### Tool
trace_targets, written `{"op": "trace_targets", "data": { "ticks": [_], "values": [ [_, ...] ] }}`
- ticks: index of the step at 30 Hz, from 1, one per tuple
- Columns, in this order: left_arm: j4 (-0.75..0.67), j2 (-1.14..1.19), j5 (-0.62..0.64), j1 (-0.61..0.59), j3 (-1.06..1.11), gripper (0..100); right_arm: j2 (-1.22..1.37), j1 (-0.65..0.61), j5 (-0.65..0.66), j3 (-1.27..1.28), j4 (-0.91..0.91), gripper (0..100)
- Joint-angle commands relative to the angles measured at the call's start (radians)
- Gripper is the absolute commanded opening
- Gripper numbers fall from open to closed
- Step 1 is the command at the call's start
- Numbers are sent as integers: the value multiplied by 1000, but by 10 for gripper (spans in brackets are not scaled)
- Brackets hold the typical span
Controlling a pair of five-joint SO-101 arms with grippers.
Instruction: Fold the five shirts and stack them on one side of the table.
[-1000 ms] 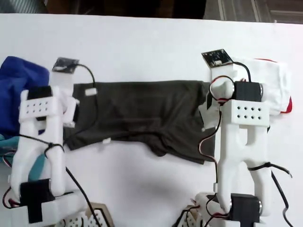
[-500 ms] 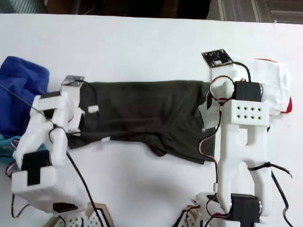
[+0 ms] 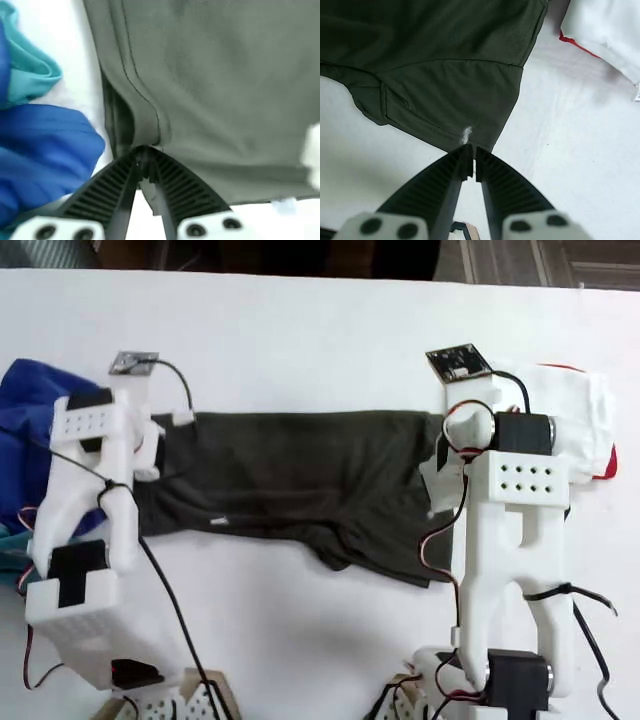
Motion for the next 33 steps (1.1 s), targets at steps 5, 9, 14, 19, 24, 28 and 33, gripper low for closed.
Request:
{"op": "trace_targets", "data": {
  "ticks": [5,9,14,19,24,28,33],
  "values": [
    [-58,71,-3,-31,35,25,-53,12,0,-8,-13,19],
    [-54,83,-5,-81,73,25,-53,10,0,-5,-15,19],
    [-8,40,-69,-103,74,25,-53,8,0,-5,-15,19],
    [11,3,-89,-149,101,25,-53,12,0,-3,-15,19],
    [-61,8,-129,-155,196,25,-53,10,0,-3,-15,19],
    [-91,2,-129,-155,280,25,-53,10,0,-3,-15,19],
    [-41,-2,-130,-157,295,26,-53,5,0,-3,-15,19]
  ]
}}
